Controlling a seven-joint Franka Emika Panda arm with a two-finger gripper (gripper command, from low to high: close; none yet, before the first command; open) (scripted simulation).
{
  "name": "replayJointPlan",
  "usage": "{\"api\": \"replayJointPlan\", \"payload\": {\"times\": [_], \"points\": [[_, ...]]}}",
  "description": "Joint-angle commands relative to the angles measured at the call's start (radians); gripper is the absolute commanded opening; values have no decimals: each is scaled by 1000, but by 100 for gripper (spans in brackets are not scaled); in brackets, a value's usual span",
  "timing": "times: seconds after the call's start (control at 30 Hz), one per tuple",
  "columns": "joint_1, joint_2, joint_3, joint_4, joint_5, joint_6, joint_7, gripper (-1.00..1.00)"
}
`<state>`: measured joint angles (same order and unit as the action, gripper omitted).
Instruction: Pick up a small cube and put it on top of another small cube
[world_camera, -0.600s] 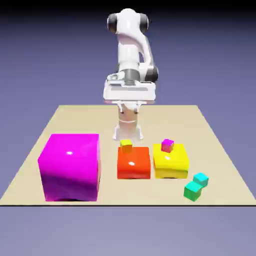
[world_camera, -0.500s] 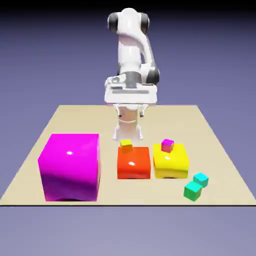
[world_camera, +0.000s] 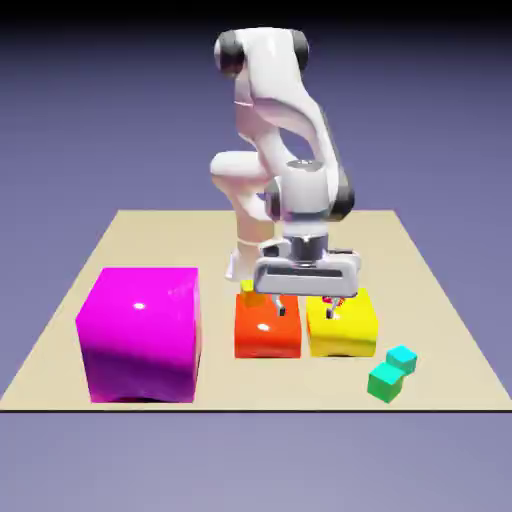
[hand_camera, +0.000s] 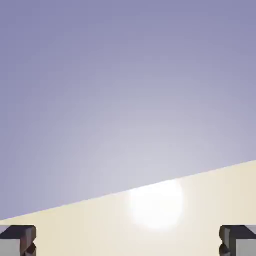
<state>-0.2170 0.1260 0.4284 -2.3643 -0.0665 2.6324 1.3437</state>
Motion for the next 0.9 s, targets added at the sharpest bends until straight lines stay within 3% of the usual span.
{"api": "replayJointPlan", "payload": {"times": [0.0, 0.6, 0.67, 0.77, 0.8, 0.87], "points": [[-13, 36, 22, 23, -3, -21, 31, 0], [-228, 689, 424, 441, -66, -400, 596, 0], [-233, 705, 434, 452, -67, -410, 611, 0], [-154, 805, 362, 436, -114, -283, 625, 0], [-154, 805, 362, 436, -114, -283, 625, -100], [-181, 771, 387, 442, -98, -326, 620, -100]]}}
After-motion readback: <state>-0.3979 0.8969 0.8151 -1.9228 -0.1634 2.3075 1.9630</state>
